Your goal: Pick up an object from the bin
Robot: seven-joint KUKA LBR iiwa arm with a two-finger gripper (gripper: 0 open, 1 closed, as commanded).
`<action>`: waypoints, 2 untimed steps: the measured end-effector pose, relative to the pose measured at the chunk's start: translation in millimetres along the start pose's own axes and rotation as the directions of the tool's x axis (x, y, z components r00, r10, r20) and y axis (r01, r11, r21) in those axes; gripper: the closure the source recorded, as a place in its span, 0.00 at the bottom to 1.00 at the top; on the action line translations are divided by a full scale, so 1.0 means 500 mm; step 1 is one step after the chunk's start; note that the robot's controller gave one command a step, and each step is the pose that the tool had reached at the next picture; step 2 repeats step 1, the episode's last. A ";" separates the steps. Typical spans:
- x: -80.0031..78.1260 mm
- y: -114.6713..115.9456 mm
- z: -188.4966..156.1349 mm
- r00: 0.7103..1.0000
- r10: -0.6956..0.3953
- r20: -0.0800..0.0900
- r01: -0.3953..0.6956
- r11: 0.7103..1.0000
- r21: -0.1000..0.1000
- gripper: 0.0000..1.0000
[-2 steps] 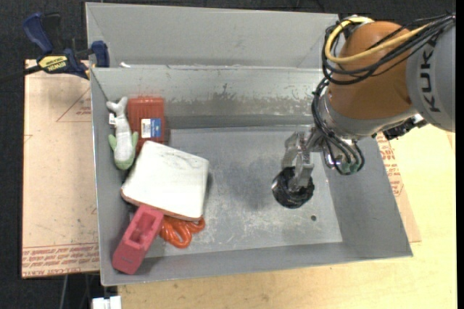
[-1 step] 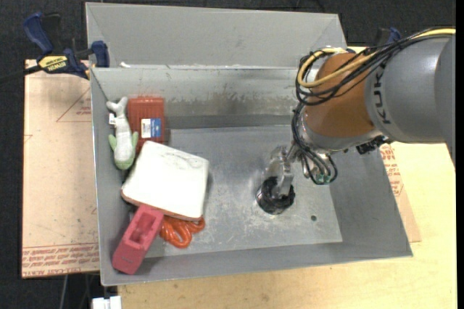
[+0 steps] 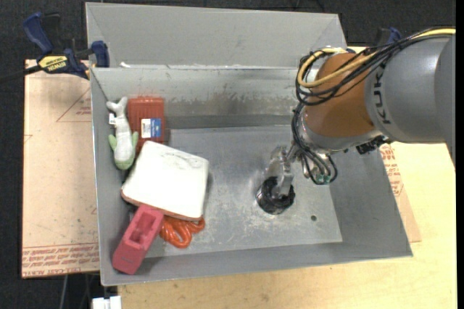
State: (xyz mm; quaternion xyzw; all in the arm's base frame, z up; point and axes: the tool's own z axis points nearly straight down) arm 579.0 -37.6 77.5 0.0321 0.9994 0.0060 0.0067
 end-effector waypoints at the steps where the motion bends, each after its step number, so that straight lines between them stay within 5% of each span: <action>1: -0.009 0.036 -0.167 1.000 -0.026 0.011 0.026 1.000 -0.001 1.00; 2: -0.009 0.036 -0.167 1.000 -0.026 0.011 0.026 1.000 -0.001 1.00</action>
Offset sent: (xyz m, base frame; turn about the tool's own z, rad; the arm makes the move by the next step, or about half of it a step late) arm -0.0063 0.0055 0.0984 -0.0034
